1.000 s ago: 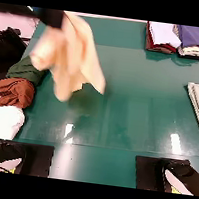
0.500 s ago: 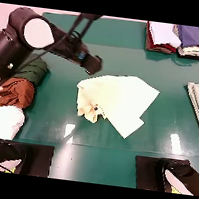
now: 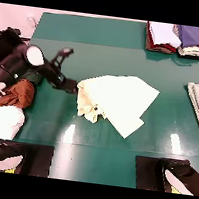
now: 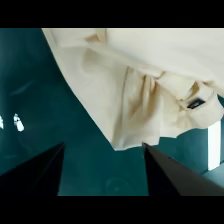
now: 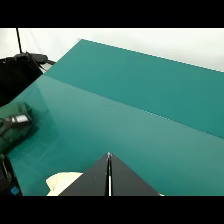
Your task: Fold the shirts.
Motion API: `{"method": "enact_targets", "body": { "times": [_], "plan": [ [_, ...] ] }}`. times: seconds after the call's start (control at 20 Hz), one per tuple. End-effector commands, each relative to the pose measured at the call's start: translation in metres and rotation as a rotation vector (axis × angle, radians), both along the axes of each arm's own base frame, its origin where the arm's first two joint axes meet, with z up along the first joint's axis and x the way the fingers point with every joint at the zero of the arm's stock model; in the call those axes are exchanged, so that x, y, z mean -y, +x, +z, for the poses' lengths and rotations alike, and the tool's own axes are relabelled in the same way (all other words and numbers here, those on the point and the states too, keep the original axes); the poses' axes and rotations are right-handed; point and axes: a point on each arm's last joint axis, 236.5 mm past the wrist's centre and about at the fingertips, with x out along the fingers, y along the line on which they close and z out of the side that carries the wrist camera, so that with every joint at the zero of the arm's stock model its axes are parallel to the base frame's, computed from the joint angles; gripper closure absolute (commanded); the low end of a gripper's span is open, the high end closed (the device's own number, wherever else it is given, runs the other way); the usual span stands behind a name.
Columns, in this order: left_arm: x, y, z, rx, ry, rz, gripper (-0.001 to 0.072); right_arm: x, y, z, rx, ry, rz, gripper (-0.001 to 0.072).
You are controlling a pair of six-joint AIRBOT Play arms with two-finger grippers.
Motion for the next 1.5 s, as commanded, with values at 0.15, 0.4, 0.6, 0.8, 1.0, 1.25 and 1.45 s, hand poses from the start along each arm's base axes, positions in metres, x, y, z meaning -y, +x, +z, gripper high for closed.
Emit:
{"method": "enact_targets", "body": {
  "times": [0.15, 0.4, 0.6, 0.8, 1.0, 1.25, 1.45],
  "plan": [
    [0.032, -0.058, -0.057, -0.165, -0.129, -0.006, 0.0138, -0.003, 0.008, -0.010, -0.033, -0.010, 0.004, 0.0697],
    [0.035, -0.058, -0.085, -0.095, -0.087, -0.001, 0.0140, -0.007, 0.016, -0.026, -0.089, -0.023, 0.017, 0.0697],
    [0.014, -0.029, -0.091, -0.008, -0.019, 0.083, 0.0680, -0.004, 0.014, -0.038, -0.130, -0.051, 0.016, 0.0697],
    [-0.016, 0.010, -0.070, 0.042, -0.020, 0.179, 0.0686, 0.034, 0.004, -0.089, -0.332, -0.120, -0.057, 0.0696],
    [-0.047, 0.038, -0.055, 0.091, -0.021, 0.244, 0.0686, 0.099, -0.005, -0.197, -0.608, -0.089, -0.252, 0.0696],
    [-0.068, 0.043, -0.059, 0.112, 0.039, 0.243, 0.0686, 0.152, -0.033, -0.354, -0.940, 0.105, -0.422, 0.0258],
    [-0.073, 0.046, -0.060, 0.132, 0.063, 0.237, 0.0685, 0.143, -0.026, -0.417, -1.067, 0.321, -0.413, 0.0264]
  ]
}}
